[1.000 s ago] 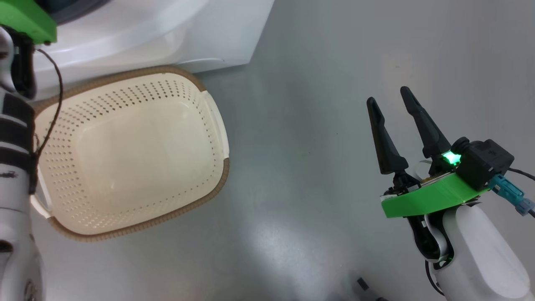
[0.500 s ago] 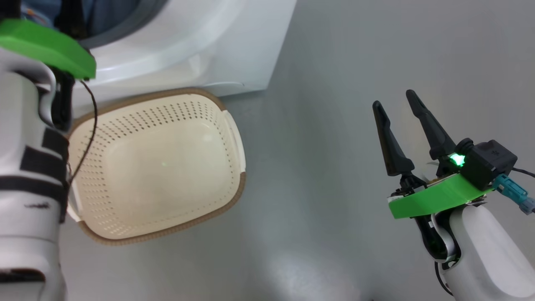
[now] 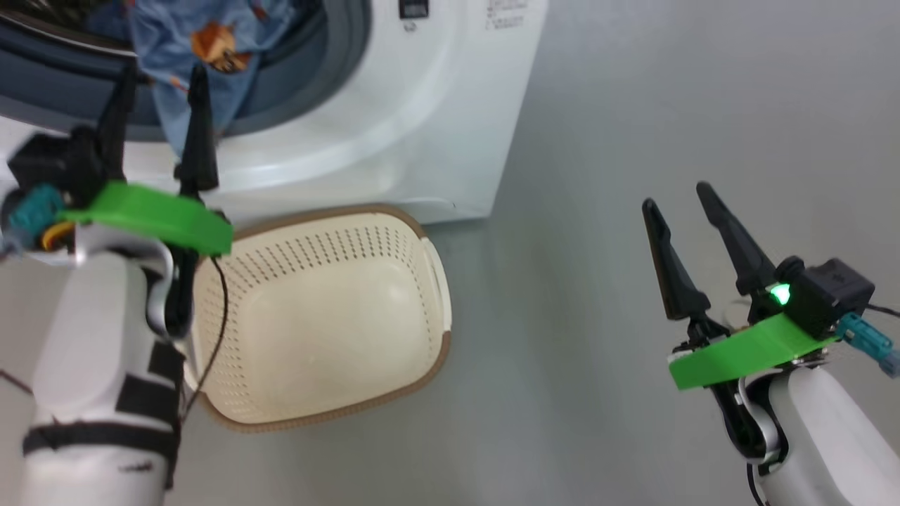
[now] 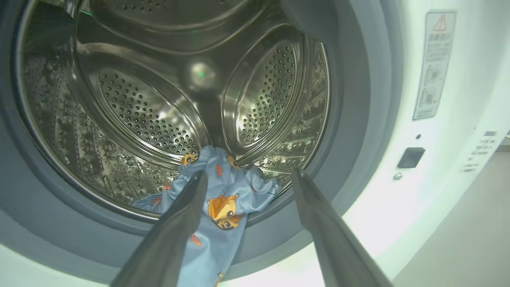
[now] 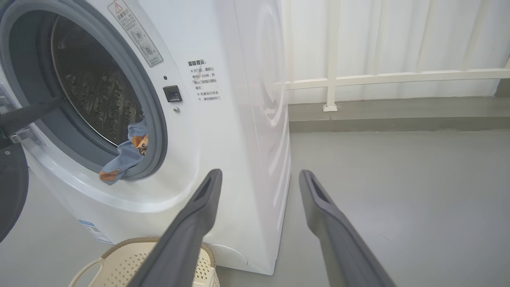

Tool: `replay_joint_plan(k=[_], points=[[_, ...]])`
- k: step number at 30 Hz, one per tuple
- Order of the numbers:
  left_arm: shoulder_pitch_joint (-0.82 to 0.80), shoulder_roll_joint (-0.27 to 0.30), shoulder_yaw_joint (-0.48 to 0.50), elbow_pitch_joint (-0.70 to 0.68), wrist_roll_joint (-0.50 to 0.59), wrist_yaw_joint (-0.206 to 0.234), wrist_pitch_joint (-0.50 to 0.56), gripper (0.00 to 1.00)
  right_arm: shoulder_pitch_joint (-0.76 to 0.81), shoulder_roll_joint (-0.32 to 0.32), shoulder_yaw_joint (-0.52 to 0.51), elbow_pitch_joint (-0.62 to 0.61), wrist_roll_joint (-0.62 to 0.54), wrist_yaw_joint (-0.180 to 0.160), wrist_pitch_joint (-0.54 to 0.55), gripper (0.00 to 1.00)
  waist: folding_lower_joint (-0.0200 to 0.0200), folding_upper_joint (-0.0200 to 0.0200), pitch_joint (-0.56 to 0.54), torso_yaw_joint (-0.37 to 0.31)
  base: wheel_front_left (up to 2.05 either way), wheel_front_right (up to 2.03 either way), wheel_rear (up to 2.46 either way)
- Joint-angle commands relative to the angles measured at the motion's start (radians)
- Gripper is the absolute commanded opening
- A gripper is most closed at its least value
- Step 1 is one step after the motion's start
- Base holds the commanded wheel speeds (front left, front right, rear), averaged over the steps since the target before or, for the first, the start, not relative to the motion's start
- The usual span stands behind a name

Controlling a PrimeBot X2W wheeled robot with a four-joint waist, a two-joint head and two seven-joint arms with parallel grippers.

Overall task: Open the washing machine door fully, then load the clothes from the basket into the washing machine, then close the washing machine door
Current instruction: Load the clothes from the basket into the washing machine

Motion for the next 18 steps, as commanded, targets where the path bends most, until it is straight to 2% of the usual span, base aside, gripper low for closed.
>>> replay_joint_plan(k=[1, 18], points=[[0.039, 0.030, 0.026, -0.048, 0.011, -0.003, -0.006, 1.00, 0.027, -0.012, 0.020, -0.015, 0.020, 0.005, -0.008, 1.00, 0.0002, -0.0001, -0.074, 0.044, 0.00, 0.00, 0.00], [0.375, 0.007, 0.061, -0.234, 0.034, -0.003, -0.006, 1.00, 0.115, -0.035, 0.009, 0.001, 0.049, 0.005, -0.008, 1.00, 0.0002, -0.0001, -0.241, 0.109, 0.00, 0.00, 0.00]])
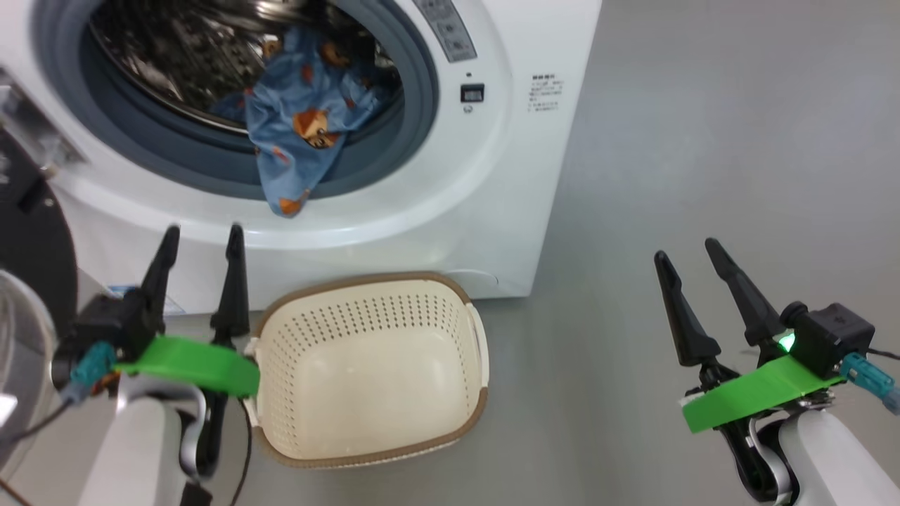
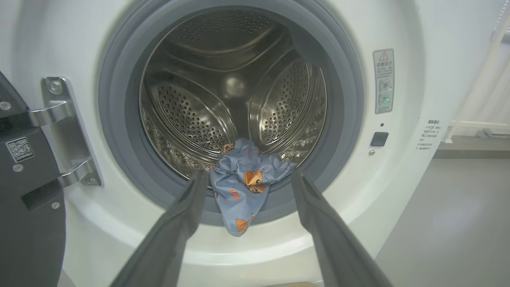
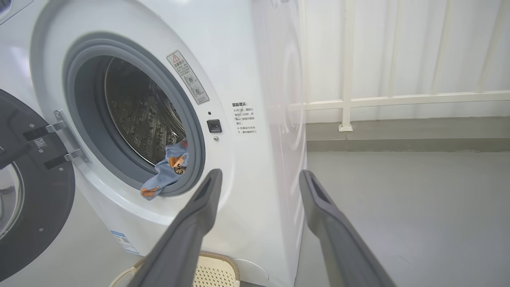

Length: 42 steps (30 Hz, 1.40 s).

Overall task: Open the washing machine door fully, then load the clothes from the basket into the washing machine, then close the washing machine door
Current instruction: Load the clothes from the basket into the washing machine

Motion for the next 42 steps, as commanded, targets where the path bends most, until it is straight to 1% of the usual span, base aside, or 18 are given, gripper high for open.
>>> replay_joint_plan(k=[1, 5, 11, 12, 19, 28, 42], points=[[0.026, 0.029, 0.036, -0.041, 0.011, -0.003, -0.006, 1.00, 0.017, -0.013, 0.014, -0.020, 0.005, 0.005, -0.008, 1.00, 0.0001, 0.0000, -0.045, 0.025, 0.00, 0.00, 0.00], [0.097, 0.033, 0.043, -0.081, 0.015, -0.003, -0.006, 1.00, 0.035, -0.018, 0.015, -0.018, 0.010, 0.005, -0.008, 1.00, 0.0001, 0.0000, -0.076, 0.030, 0.00, 0.00, 0.00], [0.212, 0.032, 0.085, -0.136, 0.023, -0.003, -0.006, 1.00, 0.069, -0.024, 0.007, -0.021, 0.015, 0.005, -0.008, 1.00, 0.0001, 0.0000, -0.124, 0.030, 0.00, 0.00, 0.00], [0.212, 0.032, 0.085, -0.136, 0.023, -0.003, -0.006, 1.00, 0.069, -0.024, 0.007, -0.021, 0.015, 0.005, -0.008, 1.00, 0.0001, 0.0000, -0.124, 0.030, 0.00, 0.00, 0.00], [0.294, 0.010, 0.122, -0.169, 0.020, -0.003, -0.006, 1.00, 0.104, -0.035, -0.006, -0.026, 0.022, 0.005, -0.008, 1.00, 0.0001, 0.0000, -0.154, 0.037, 0.00, 0.00, 0.00], [0.326, -0.012, 0.135, -0.190, 0.026, -0.003, -0.006, 1.00, 0.120, -0.042, -0.025, -0.028, 0.021, 0.005, -0.008, 1.00, 0.0001, 0.0000, -0.161, 0.042, 0.00, 0.00, 0.00], [0.325, -0.014, 0.133, -0.200, 0.025, -0.003, -0.006, 1.00, 0.115, -0.042, -0.021, -0.027, 0.023, 0.005, -0.008, 1.00, 0.0001, 0.0000, -0.149, 0.035, 0.00, 0.00, 0.00]])
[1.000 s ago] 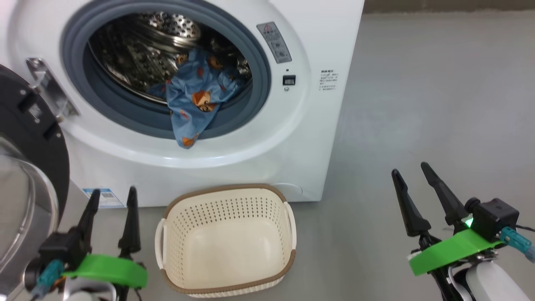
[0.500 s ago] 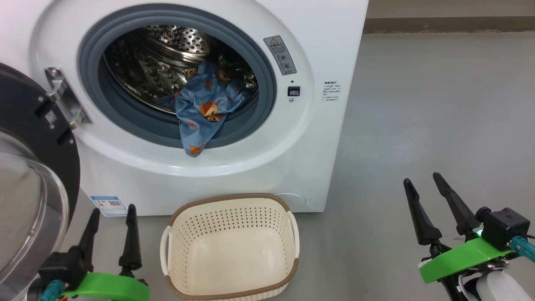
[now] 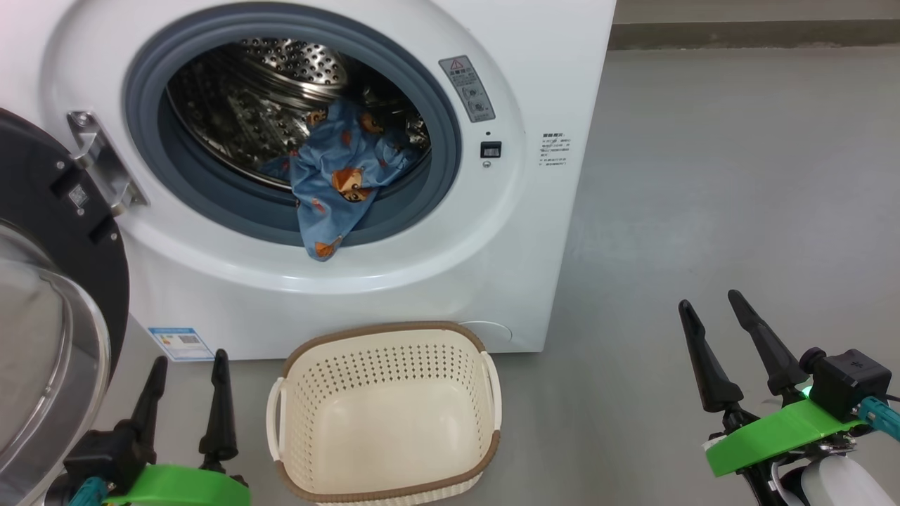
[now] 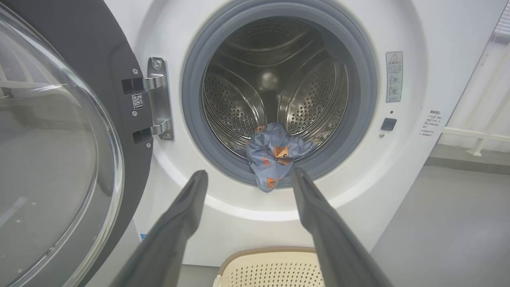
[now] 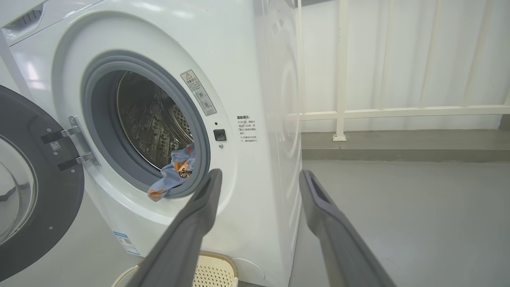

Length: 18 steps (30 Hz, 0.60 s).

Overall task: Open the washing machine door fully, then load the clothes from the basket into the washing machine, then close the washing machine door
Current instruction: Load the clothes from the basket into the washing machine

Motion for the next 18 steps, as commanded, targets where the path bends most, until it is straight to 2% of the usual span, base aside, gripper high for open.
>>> replay_joint_plan(k=[1, 13, 18], points=[[-0.024, 0.020, 0.029, -0.034, 0.007, 0.001, -0.006, 1.00, -0.011, -0.013, 0.013, -0.025, 0.010, 0.005, -0.008, 1.00, -0.0001, 0.0000, 0.005, -0.001, 0.00, 0.00, 0.00], [-0.132, 0.051, -0.035, 0.074, -0.027, 0.001, -0.004, 1.00, -0.034, -0.002, 0.022, -0.031, 0.007, 0.005, -0.008, 1.00, -0.0001, 0.0000, 0.054, -0.031, 0.00, 0.00, 0.00], [-0.257, 0.068, -0.077, 0.181, -0.032, 0.001, 0.022, 1.00, -0.056, 0.007, 0.024, -0.040, -0.002, 0.005, -0.008, 1.00, -0.0001, 0.0000, 0.111, -0.051, 0.00, 0.00, 0.00]])
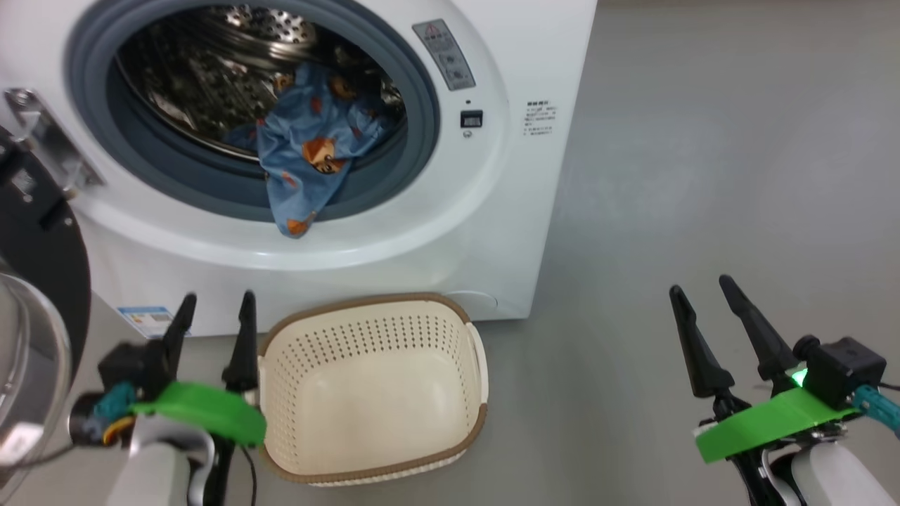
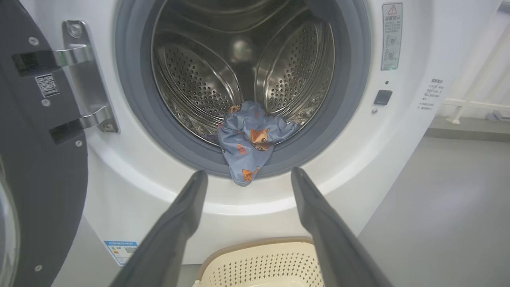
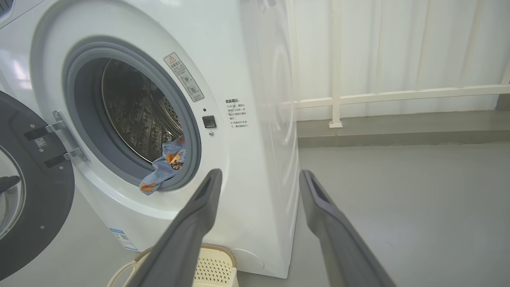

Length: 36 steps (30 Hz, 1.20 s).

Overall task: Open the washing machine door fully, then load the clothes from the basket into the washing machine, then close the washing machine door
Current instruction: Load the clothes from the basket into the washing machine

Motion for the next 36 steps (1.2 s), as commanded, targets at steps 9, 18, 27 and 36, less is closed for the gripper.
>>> replay_joint_plan(k=[9, 18, 27, 36], points=[[-0.331, 0.058, -0.037, 0.203, -0.028, 0.001, 0.012, 1.00, -0.100, 0.016, 0.015, -0.054, -0.031, 0.005, -0.008, 1.00, 0.0000, -0.0001, 0.185, -0.059, 0.00, 0.00, 0.00], [-0.577, 0.090, -0.061, 0.373, -0.066, 0.001, -0.003, 1.00, -0.165, 0.051, 0.008, -0.099, -0.063, 0.005, -0.008, 1.00, 0.0000, -0.0001, 0.327, -0.109, 0.00, 0.00, 0.00], [-0.750, 0.122, -0.096, 0.523, -0.075, 0.001, 0.030, 1.00, -0.199, 0.076, 0.000, -0.123, -0.087, 0.005, -0.008, 1.00, 0.0000, -0.0001, 0.426, -0.139, 0.00, 0.00, 0.00], [-0.864, 0.136, -0.111, 0.658, -0.063, 0.057, 0.086, 1.00, -0.208, 0.089, -0.002, -0.126, -0.098, 0.005, -0.008, 1.00, 0.0000, -0.0001, 0.453, -0.154, 0.00, 0.00, 0.00]])
